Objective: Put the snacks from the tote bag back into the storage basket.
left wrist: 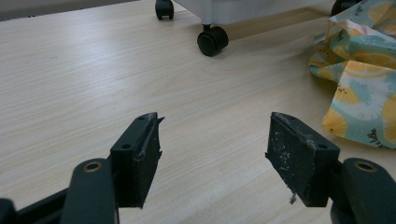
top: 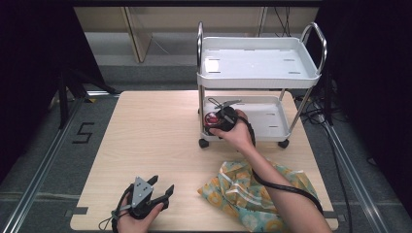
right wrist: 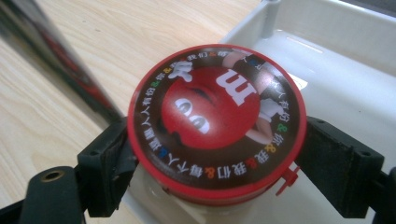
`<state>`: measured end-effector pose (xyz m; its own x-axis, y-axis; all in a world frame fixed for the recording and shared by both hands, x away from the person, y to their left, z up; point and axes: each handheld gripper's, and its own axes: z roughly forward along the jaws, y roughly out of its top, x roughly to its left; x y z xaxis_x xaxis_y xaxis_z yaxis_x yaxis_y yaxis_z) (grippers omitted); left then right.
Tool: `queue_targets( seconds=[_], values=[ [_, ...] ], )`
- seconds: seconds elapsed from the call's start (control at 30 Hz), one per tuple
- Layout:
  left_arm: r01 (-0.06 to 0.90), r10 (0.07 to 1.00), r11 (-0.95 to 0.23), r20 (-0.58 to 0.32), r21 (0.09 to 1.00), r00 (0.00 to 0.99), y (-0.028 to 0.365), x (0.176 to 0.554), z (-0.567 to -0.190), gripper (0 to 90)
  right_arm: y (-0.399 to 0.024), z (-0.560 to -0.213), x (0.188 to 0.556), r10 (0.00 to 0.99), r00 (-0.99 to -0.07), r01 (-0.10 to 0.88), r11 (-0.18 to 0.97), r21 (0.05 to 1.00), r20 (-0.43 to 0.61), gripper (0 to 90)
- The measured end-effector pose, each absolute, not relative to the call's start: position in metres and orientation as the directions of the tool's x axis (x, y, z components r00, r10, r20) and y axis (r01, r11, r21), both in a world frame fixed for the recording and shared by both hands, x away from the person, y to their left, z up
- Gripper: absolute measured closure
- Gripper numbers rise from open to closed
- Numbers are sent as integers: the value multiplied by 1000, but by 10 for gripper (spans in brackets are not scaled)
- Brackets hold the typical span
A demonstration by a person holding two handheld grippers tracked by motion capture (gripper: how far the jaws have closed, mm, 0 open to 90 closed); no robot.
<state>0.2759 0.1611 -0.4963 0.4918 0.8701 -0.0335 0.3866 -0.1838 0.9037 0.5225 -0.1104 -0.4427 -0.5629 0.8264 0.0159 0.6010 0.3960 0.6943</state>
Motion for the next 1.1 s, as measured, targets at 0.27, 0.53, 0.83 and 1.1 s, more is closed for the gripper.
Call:
queue_targets(
  seconds=[0.27,0.53,0.83,1.1],
  values=[
    [387,870,-185,-33,904,492,161,276,-496,340,-113,-432,511,800,-599,573,397,717,35,166],
    [386,871,-182,-33,904,489,161,275,-496,340,-126,-421,496,785,-618,572,420,705,34,177],
    [389,874,-184,-31,903,485,159,276,-496,340,-148,-416,477,785,-619,571,424,703,30,173],
    [389,875,-183,-31,903,483,160,275,-496,340,-161,-414,463,754,-656,535,430,727,37,173]
  ],
)
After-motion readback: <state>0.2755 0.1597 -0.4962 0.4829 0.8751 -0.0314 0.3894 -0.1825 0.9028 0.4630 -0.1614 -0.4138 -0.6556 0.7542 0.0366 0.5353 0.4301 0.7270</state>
